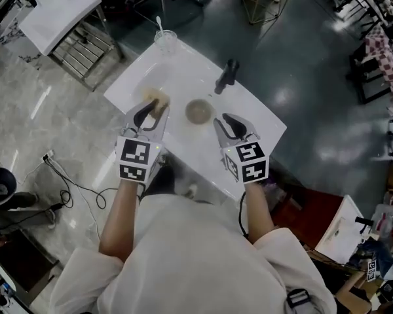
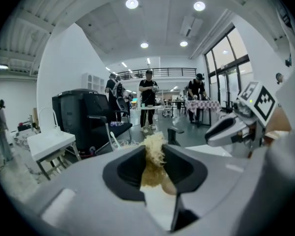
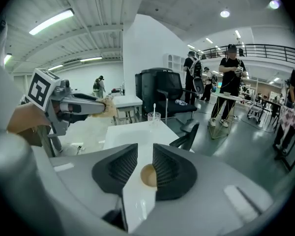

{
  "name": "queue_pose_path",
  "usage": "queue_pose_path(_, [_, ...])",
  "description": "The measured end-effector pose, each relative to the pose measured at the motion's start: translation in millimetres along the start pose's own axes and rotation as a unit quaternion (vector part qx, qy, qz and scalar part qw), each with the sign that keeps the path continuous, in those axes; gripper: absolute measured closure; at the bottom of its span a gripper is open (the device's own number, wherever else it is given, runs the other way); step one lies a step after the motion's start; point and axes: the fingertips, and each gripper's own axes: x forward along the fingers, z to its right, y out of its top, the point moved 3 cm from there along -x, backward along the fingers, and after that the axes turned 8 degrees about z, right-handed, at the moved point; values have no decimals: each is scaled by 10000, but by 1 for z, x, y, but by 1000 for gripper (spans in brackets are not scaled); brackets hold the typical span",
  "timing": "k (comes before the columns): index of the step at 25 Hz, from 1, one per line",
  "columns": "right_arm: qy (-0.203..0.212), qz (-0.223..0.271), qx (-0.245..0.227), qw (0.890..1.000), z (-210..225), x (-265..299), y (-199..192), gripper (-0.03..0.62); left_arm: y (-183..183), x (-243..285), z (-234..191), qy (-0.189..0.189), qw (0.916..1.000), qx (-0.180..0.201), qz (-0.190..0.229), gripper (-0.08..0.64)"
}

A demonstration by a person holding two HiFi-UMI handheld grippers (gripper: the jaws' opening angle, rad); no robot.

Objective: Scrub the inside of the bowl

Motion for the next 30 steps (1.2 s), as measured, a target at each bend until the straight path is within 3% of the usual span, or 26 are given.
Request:
queue_pose_path(11, [375, -1369, -262, 9895, 0, 114, -70, 443, -68, 46, -53, -148, 9972, -466, -566, 454])
queue_pose_path(18, [730, -2336, -600, 9677, -7, 174, -138, 386, -111, 67, -76, -220, 9930, -725, -901, 454])
queue_pose_path(30, [889, -3400, -1108, 9296, -7, 231, -213, 363, -141, 88, -96, -426, 9887, -758, -1223, 451])
